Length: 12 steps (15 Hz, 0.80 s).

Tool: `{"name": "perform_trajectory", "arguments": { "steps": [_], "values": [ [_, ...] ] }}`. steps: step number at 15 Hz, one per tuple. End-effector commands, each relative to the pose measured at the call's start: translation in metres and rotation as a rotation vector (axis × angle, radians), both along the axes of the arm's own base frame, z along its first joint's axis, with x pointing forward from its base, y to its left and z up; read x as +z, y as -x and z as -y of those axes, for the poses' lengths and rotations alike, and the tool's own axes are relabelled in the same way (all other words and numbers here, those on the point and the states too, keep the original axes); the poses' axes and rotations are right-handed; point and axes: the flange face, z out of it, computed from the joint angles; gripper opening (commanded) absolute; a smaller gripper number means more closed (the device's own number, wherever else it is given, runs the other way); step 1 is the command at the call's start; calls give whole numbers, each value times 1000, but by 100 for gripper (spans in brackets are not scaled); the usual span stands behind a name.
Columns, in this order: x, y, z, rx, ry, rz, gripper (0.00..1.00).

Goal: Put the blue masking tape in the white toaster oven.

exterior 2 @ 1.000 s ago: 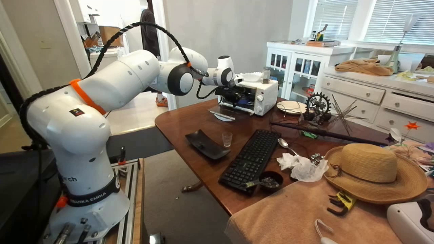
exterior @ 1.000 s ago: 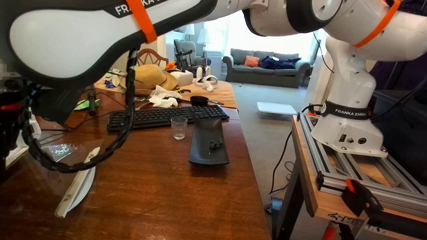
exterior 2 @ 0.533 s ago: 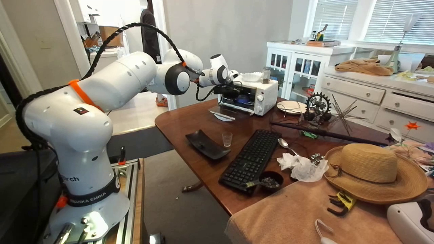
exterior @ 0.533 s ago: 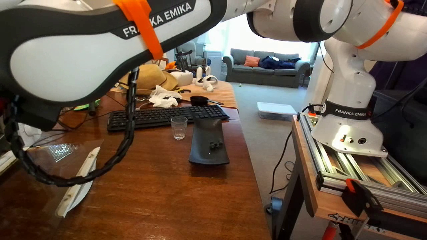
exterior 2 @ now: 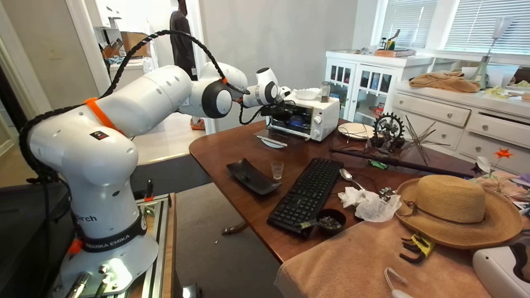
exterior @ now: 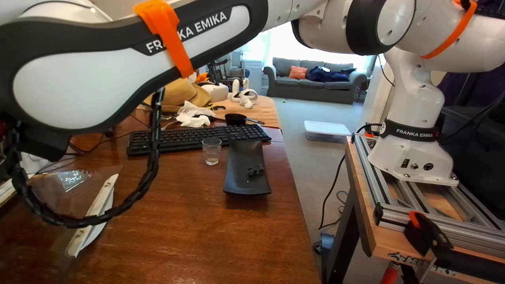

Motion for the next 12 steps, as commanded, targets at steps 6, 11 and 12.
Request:
{"name": "perform_trajectory", "arguments": {
  "steps": [6, 11, 12],
  "values": [
    [-2, 5, -4, -113, -81, -44, 0],
    [-2, -1, 2, -170, -105, -35, 0],
    [-2, -2, 4, -176, -106, -35, 1]
  ]
}}
